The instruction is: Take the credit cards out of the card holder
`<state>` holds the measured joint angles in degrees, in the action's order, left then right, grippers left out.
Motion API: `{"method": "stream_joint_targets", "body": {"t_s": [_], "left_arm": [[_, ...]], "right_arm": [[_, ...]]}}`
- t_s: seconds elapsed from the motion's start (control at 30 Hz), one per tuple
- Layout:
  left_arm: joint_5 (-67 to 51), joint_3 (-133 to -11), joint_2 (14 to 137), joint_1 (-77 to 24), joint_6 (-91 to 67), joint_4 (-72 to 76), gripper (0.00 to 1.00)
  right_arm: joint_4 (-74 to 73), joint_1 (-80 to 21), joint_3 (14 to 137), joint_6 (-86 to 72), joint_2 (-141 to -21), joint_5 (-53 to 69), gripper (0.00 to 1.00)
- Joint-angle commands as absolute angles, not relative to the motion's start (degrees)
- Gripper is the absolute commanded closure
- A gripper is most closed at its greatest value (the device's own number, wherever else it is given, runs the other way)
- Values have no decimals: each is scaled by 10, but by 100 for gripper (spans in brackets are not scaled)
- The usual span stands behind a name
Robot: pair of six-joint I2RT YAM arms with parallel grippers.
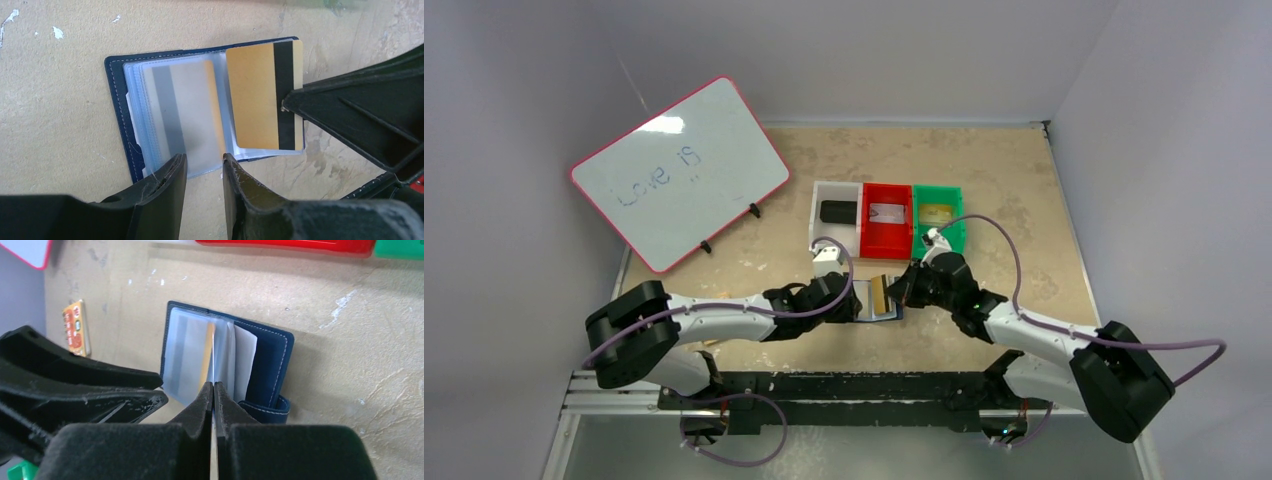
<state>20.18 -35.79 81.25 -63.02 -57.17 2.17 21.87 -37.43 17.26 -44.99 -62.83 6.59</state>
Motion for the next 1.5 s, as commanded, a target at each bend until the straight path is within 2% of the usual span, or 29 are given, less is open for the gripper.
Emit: {"method": "stream_joint_targets", "body": {"t_s": [0.0,0.27,0.57,0.7,0.77,0.83,1.07,1.27,1.47], "left_arm": [[198,-386,818,-629,-550,45,67],[170,-422,889,-629,-542,69,67],[159,-414,917,-629,-541,56,76],[161,-413,919,-629,-542,51,78],[164,-410,916,-629,-544,48,79],[166,-411,911,-629,-545,43,80],[193,-417,871,-629,-535,13,80],[217,-418,824,-629,-531,-7,73],[259,-415,773,-628,-518,-41,66]], "right_arm": [[147,-372,225,-454,-658,44,100],[163,-372,231,-486,-688,66,100],[236,-372,216,-516,-725,92,90],[233,-371,219,-518,-729,85,91],[225,-372,220,-521,-722,76,96],[211,-372,222,-520,-706,66,100],[116,-372,247,-470,-611,11,100],[54,-372,267,-402,-494,-88,100],[84,-372,308,-184,-437,-169,100]]}}
